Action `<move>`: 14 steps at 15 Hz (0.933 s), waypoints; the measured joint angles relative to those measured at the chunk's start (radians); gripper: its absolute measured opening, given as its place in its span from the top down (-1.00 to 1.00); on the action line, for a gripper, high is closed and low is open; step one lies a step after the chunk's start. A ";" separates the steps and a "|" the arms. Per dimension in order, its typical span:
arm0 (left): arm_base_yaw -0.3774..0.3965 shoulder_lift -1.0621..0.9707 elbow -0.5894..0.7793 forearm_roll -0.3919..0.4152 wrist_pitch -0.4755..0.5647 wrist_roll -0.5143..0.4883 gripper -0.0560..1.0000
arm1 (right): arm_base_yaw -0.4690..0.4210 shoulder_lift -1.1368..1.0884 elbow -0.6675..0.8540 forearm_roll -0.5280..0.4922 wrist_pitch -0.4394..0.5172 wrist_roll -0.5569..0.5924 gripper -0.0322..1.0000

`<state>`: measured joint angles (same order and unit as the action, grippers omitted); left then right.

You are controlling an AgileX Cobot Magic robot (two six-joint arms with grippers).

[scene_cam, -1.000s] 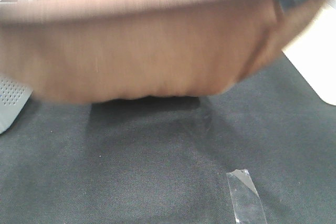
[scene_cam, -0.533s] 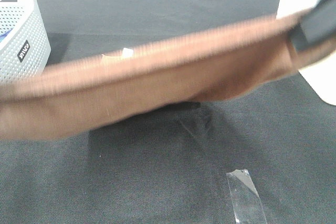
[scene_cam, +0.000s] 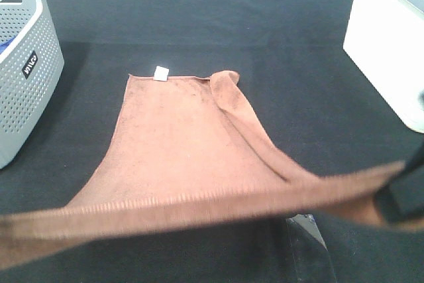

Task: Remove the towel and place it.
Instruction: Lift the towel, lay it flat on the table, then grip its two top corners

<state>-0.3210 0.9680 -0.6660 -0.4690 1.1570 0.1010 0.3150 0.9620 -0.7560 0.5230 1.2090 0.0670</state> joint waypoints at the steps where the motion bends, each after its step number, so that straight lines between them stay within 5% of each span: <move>1: 0.000 0.001 0.015 -0.010 0.000 0.000 0.89 | 0.000 0.004 0.028 0.000 -0.004 0.000 0.94; 14: 0.000 0.290 0.097 -0.063 0.003 0.007 0.89 | -0.002 0.330 0.138 0.001 -0.013 -0.117 0.94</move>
<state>-0.3210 1.2580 -0.5690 -0.5320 1.1600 0.1080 0.3130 1.2920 -0.6180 0.5240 1.1960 -0.0500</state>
